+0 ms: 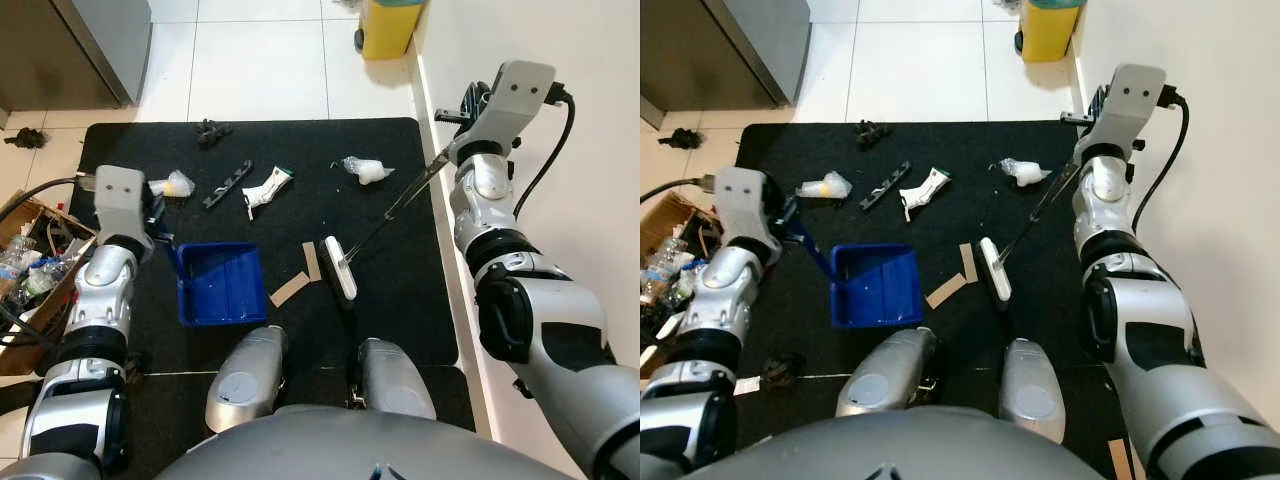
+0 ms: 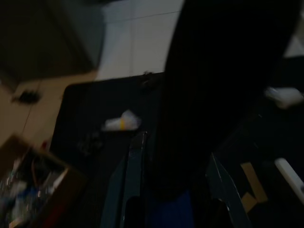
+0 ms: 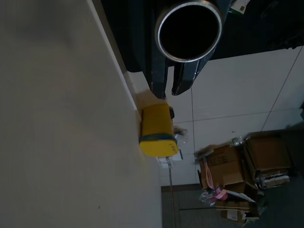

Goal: Sweep floor

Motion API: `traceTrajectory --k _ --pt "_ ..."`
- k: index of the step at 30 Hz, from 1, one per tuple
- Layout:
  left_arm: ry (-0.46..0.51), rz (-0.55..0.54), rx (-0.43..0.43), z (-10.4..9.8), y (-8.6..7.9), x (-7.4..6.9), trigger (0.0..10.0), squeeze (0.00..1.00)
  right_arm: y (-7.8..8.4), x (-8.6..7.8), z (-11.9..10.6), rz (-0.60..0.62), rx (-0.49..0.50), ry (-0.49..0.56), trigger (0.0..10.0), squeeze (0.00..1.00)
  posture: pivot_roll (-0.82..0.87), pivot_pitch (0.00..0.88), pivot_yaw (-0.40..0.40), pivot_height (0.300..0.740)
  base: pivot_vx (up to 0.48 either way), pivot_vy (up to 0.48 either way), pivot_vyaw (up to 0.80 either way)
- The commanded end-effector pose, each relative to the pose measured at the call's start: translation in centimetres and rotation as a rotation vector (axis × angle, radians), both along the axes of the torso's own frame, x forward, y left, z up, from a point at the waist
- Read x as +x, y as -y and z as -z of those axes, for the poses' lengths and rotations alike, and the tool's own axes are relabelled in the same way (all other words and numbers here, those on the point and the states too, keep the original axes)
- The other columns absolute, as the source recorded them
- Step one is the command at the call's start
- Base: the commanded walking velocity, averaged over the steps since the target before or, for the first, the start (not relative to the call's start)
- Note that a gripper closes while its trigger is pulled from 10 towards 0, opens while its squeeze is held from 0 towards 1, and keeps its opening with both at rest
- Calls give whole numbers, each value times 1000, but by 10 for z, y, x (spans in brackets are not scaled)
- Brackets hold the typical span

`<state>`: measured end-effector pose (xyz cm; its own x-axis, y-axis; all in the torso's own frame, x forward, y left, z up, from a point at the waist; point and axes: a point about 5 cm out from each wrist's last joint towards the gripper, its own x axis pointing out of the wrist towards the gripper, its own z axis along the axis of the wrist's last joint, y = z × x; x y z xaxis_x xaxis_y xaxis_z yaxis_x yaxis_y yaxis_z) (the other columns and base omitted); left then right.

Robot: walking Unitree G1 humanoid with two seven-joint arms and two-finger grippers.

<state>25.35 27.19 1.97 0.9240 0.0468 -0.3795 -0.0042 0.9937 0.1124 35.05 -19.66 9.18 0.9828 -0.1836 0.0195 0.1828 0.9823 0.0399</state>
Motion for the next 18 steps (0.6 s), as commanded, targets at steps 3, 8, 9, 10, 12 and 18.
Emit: traceTrajectory --k 3,8,9,10,12,18 --pt "-72 -51 -127 13 -6 -8 10000 0 2 2 -6 4 -8 25 10000 0 172 32 -31 740 0 0 0" --pt "-69 25 -60 12 -5 -11 10000 0 2 2 -6 6 -8 25 10000 0 171 35 -30 740 0 0 0" --pt "-71 66 -36 13 -1 -13 10000 0 2 2 -6 6 -8 26 10000 0 171 35 -30 740 0 0 0" --pt "-74 111 -17 16 5 -16 10000 0 2 2 -6 6 -7 26 10000 0 170 35 -31 740 0 0 0" --pt "-76 142 -7 18 11 -18 10000 0 3 2 -6 6 -7 26 10000 0 170 35 -32 740 0 0 0" --pt "-74 217 -35 26 36 -25 10000 0 3 2 -6 5 -9 23 10000 0 166 32 -41 740 0 0 0"
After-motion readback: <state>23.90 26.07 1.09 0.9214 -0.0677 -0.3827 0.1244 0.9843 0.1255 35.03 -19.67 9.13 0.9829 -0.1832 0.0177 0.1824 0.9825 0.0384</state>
